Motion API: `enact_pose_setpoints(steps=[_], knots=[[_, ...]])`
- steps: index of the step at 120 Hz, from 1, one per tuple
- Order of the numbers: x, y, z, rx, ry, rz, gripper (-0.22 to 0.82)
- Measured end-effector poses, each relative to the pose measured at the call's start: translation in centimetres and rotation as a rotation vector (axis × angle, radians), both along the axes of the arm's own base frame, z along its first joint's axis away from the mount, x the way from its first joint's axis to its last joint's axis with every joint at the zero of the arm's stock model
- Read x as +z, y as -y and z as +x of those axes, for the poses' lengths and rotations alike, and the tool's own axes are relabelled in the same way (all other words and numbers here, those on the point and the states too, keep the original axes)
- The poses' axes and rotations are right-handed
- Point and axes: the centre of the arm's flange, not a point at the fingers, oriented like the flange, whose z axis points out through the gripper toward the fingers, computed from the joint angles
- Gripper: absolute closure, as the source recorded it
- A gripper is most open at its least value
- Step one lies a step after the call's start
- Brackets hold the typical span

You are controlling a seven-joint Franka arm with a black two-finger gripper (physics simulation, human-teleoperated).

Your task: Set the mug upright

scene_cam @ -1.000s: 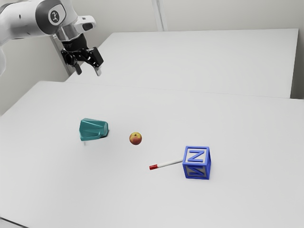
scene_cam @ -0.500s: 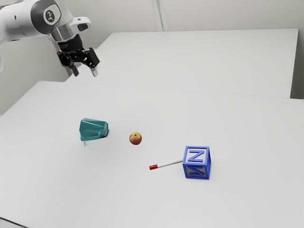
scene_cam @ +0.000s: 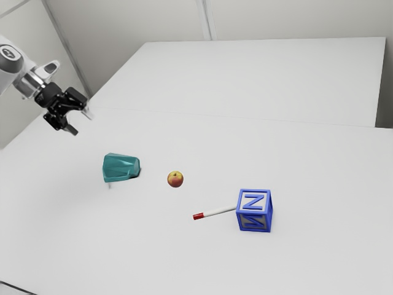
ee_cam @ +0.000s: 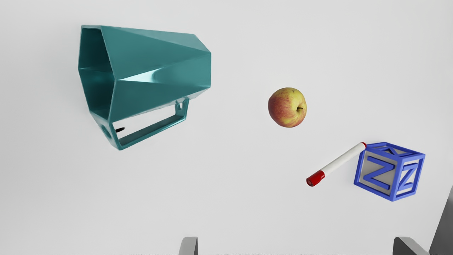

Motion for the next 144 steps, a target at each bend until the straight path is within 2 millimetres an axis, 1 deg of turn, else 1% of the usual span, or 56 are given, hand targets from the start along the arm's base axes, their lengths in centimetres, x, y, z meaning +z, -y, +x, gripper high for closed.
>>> enact_pose_setpoints(steps=[10,25,34,43,54,63,73,90,104,112,121,144], knots=[[-2.7,-1.1,0.0,0.0,0.011,-0.053,0.0],[-5.9,-2.7,0.5,-0.01,0.04,-0.084,0.0],[-8.4,-3.5,0.9,-0.01,0.048,-0.106,0.0],[-10.5,-4.0,1.1,-0.01,0.058,-0.132,0.0],[-12.5,-4.2,1.3,-0.016,0.076,-0.161,0.0],[-13.5,-4.2,1.6,-0.024,0.097,-0.177,0.0],[-13.9,-4.3,2.0,-0.027,0.138,-0.177,0.0],[-16.2,-4.3,2.6,-0.025,0.184,-0.2,0.0],[-17.8,-4.3,2.6,-0.034,0.199,-0.209,0.0],[-18.4,-4.1,2.5,-0.04,0.206,-0.215,0.0],[-19.4,-3.7,2.1,-0.029,0.213,-0.245,0.0],[-19.9,-2.9,2.3,-0.014,0.278,-0.325,0.0]])
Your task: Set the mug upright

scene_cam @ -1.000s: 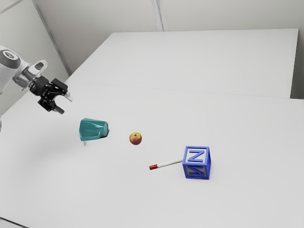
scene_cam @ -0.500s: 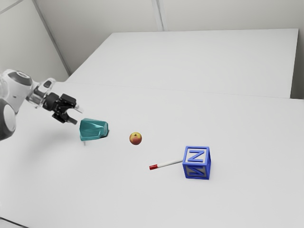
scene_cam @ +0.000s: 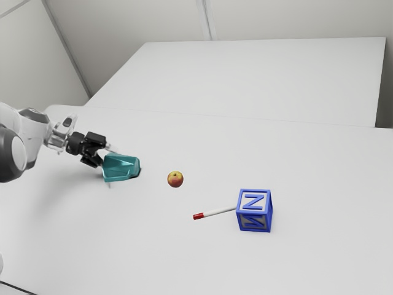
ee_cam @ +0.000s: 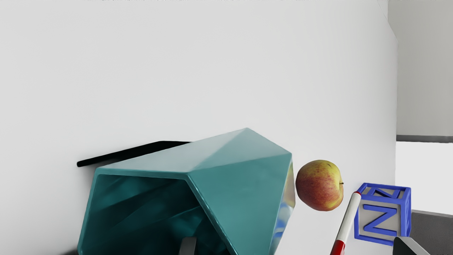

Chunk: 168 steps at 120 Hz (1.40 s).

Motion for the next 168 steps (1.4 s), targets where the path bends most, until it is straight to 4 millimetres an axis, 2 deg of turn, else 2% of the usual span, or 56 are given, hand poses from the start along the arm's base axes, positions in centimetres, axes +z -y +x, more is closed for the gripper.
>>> enact_pose_setpoints(steps=[4,18,26,36,48,80,97,117,126,155,168], knots=[[-0.2,0.2,-0.1,-0.002,0.004,-0.017,0.03],[-0.5,0.3,-0.5,-0.007,0.021,-0.044,0.36],[-0.5,0.1,-0.6,-0.008,0.031,-0.05,0.5],[-0.4,0.1,-0.6,-0.015,0.044,-0.054,0.61],[-0.3,0.1,-0.7,-0.023,0.057,-0.057,0.69],[0.5,0.2,-0.6,-0.043,0.09,-0.055,0.76],[3.7,0.9,-0.2,-0.065,0.138,-0.037,0.77],[8.7,3.5,0.4,-0.151,0.145,0.065,0.78],[10.4,4.6,0.5,-0.198,0.113,0.149,0.78],[11.7,8.6,2.4,-0.337,-0.017,0.457,0.78],[13.1,10.8,3.5,-0.366,-0.032,0.586,0.78]])
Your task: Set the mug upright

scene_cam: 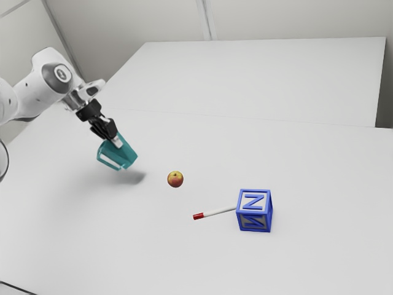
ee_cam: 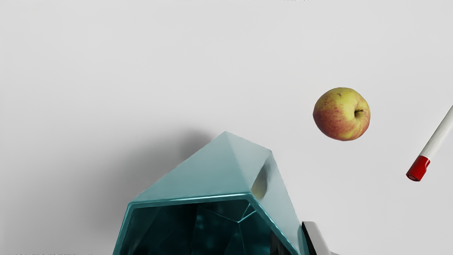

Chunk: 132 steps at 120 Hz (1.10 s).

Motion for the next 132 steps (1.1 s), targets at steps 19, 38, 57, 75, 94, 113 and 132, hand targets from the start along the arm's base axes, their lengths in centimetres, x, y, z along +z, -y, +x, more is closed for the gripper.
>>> enact_pose_setpoints(steps=[19,38,57,75,94,113,132], knots=[[1.4,2.9,1.1,-0.017,0.011,0.151,0.78],[1.3,5.3,2.2,-0.018,0.033,0.271,0.78],[0.5,8.0,3.0,-0.017,0.063,0.347,0.78],[-1.9,8.7,2.6,0.018,0.066,0.38,0.78],[-2.8,9.9,2.4,0.028,0.084,0.418,0.78],[-4.7,10.2,2.5,0.046,0.067,0.431,0.78],[-5.1,10.4,2.5,0.073,0.064,0.433,0.7]])
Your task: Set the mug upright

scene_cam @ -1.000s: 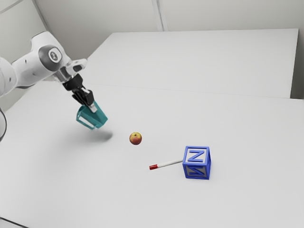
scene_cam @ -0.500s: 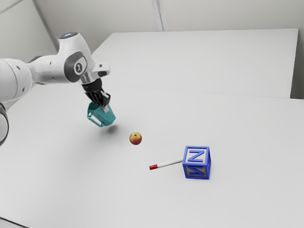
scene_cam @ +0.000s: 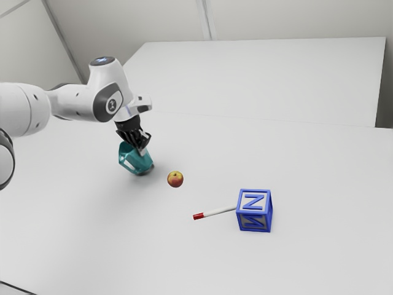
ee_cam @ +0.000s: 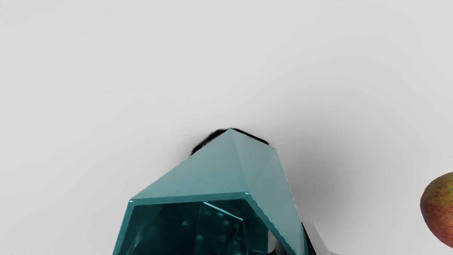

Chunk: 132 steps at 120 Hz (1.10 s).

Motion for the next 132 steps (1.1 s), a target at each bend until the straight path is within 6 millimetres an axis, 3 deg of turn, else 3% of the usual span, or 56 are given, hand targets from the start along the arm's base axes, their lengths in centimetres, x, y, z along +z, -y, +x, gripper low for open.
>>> enact_pose_setpoints(steps=[21,33,44,64,80,89,102,132], knots=[[0.1,0.3,0.0,0.021,0.004,-0.007,0.33],[1.1,0.4,0.0,0.03,0.017,-0.005,0.21],[3.4,1.0,-0.4,0.03,0.04,0.002,0.13],[10.6,2.2,-0.5,0.041,0.09,-0.013,0.06],[17.9,3.2,-2.0,0.053,0.124,-0.031,0.03],[20.6,3.7,-3.3,0.054,0.122,-0.031,0.02],[22.1,4.4,-4.5,0.057,0.1,-0.046,0.01],[21.9,5.5,-5.2,0.048,0.048,-0.062,0.0]])
